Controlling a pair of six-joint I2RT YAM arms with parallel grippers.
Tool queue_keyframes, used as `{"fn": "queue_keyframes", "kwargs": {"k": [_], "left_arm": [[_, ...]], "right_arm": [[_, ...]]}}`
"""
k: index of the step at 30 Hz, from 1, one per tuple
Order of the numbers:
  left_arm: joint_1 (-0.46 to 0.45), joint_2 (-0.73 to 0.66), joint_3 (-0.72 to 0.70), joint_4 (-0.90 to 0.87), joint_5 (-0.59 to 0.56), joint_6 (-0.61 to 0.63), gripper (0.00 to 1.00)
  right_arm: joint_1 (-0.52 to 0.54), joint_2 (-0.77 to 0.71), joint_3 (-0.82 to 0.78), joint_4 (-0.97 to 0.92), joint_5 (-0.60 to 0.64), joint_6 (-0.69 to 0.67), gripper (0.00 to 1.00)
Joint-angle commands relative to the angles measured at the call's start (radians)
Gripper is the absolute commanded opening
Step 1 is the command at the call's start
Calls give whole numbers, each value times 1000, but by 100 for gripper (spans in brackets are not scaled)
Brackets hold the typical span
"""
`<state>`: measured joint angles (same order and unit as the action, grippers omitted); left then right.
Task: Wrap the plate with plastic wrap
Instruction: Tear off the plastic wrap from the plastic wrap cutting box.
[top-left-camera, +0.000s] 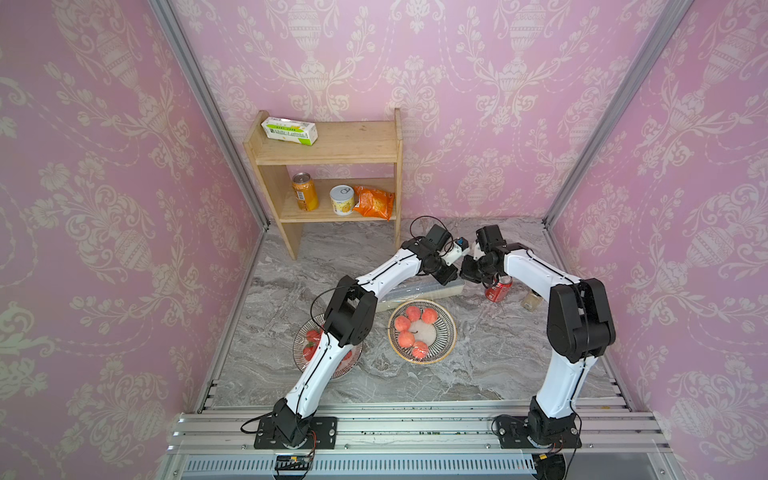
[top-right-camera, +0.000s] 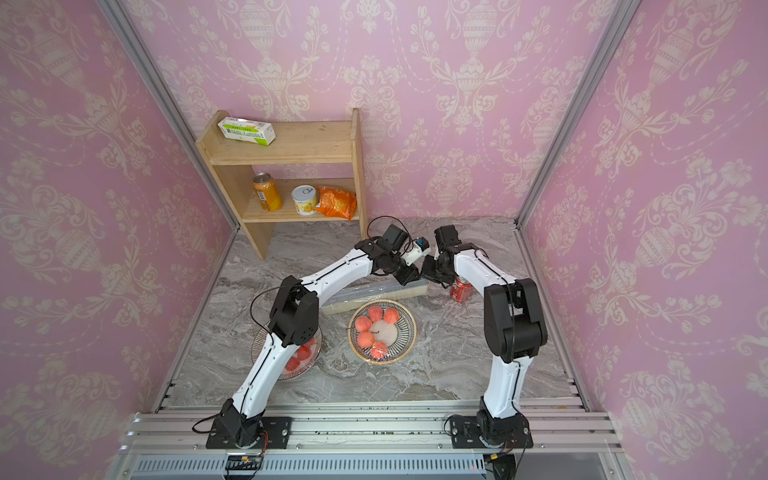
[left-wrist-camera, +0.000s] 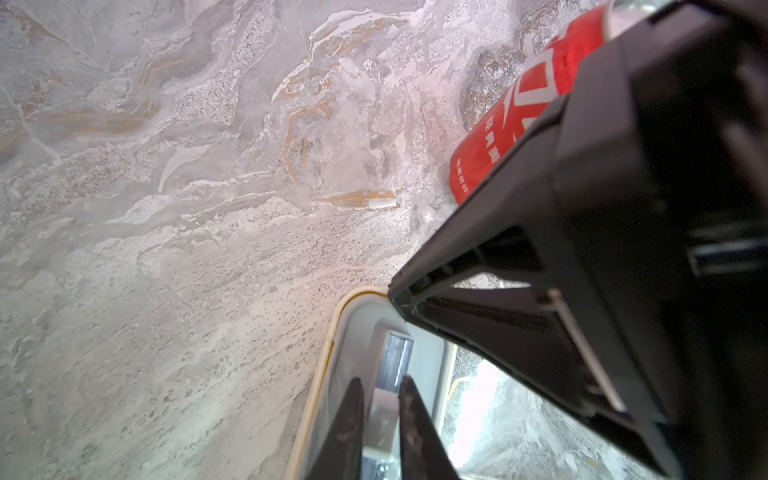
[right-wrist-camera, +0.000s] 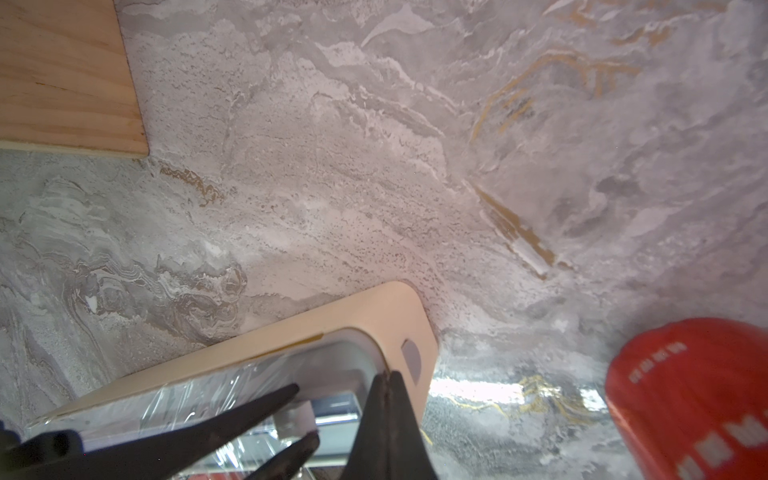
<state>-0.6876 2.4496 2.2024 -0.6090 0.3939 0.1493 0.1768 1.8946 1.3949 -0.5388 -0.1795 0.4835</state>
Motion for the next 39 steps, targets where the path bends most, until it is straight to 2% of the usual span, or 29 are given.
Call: {"fn": "queue_keyframes", "kwargs": {"k": [1,16,31,39], "left_arm": [[-10,-24,-57,-40,-53,86,17],[-2,-167,-284,77,-95,147,13],[40,-315,-531,148,-132,144,13],[69,-428,-711,193,-175,116,13]], "right_arm": [[-10,60,-22,-102,51,-18,4],[-12,64,-16,-113,63,-23,3],[-11,70,-4,-127,67,-28,2],[-12,70,0,-129,69,-29,2]]}}
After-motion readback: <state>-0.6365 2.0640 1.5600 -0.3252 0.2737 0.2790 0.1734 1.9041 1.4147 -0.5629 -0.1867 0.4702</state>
